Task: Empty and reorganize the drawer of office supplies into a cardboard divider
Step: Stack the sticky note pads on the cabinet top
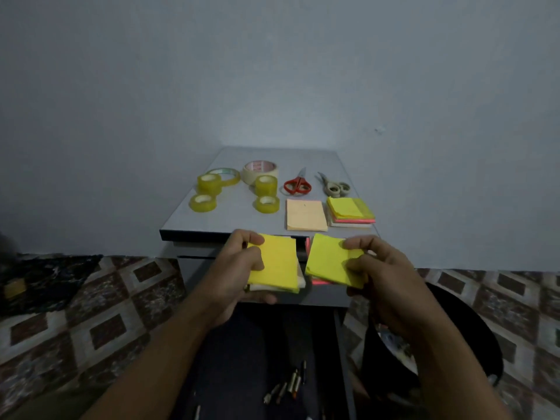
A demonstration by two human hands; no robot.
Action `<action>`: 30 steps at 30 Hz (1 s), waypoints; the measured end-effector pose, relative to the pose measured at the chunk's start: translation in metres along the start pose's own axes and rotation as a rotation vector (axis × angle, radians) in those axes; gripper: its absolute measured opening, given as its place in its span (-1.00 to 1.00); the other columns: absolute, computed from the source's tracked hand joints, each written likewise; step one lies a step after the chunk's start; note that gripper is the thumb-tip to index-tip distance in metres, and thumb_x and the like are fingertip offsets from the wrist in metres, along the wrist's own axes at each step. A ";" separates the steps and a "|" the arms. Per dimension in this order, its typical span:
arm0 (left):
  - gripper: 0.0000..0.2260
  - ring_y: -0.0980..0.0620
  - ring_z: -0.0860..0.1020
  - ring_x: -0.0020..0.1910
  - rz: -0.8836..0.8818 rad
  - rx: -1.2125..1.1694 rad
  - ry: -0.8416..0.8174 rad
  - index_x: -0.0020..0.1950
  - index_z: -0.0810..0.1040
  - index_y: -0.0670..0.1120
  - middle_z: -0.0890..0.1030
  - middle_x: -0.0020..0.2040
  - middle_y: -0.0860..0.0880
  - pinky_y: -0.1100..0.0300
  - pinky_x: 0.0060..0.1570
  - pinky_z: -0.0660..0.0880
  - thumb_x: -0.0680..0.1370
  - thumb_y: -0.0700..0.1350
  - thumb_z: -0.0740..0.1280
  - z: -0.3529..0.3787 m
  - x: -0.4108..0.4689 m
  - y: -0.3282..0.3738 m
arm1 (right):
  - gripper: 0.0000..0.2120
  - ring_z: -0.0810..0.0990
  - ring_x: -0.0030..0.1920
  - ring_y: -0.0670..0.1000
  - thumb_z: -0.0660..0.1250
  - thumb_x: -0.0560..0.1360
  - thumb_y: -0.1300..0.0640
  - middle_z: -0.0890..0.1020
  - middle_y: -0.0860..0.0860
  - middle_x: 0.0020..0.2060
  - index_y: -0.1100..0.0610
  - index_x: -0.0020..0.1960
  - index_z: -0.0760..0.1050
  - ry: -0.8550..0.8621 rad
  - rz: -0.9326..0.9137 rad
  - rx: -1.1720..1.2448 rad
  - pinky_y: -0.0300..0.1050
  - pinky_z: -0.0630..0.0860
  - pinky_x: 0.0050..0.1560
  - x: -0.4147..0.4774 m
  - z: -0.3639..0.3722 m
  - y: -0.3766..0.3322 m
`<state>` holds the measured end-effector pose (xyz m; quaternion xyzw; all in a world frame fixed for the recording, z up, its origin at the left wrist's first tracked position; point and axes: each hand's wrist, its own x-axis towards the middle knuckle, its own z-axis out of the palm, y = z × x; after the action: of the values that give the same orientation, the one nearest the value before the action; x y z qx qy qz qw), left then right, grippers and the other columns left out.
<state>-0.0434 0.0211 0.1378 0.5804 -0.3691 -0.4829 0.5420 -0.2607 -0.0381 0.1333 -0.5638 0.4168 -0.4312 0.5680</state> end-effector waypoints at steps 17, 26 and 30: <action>-0.79 -0.20 0.43 -0.08 -0.065 0.217 -0.035 -0.02 0.41 -0.13 0.37 0.02 -0.16 0.16 -0.44 0.50 0.43 -0.38 0.17 0.057 0.139 0.067 | -0.86 0.40 -0.28 0.08 0.20 0.55 0.26 0.43 0.17 -0.18 0.27 0.02 0.51 0.062 0.060 -0.486 -0.09 0.41 -0.35 0.155 -0.043 -0.069; -0.91 0.01 0.41 -0.35 0.077 0.774 -0.016 -0.13 0.42 -0.13 0.41 -0.26 -0.08 0.15 -0.34 0.54 0.44 -0.27 0.30 0.065 0.139 0.082 | -0.78 0.55 0.04 0.17 0.23 0.52 0.17 0.52 0.11 0.02 0.17 0.15 0.49 0.066 -0.029 -0.972 0.13 0.61 0.06 0.150 -0.029 -0.069; -0.64 0.04 0.46 -0.22 0.138 1.045 0.004 0.25 0.39 -0.18 0.50 -0.11 -0.06 0.18 -0.38 0.35 0.48 -0.15 0.31 0.064 0.135 0.084 | -0.76 0.50 0.01 0.09 0.24 0.53 0.15 0.49 0.06 0.00 0.11 0.18 0.49 0.060 -0.055 -1.107 -0.04 0.53 -0.09 0.144 -0.027 -0.070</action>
<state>-0.0616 -0.1365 0.2027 0.7485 -0.5970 -0.1964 0.2116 -0.2478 -0.1836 0.2045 -0.7763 0.5821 -0.1784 0.1635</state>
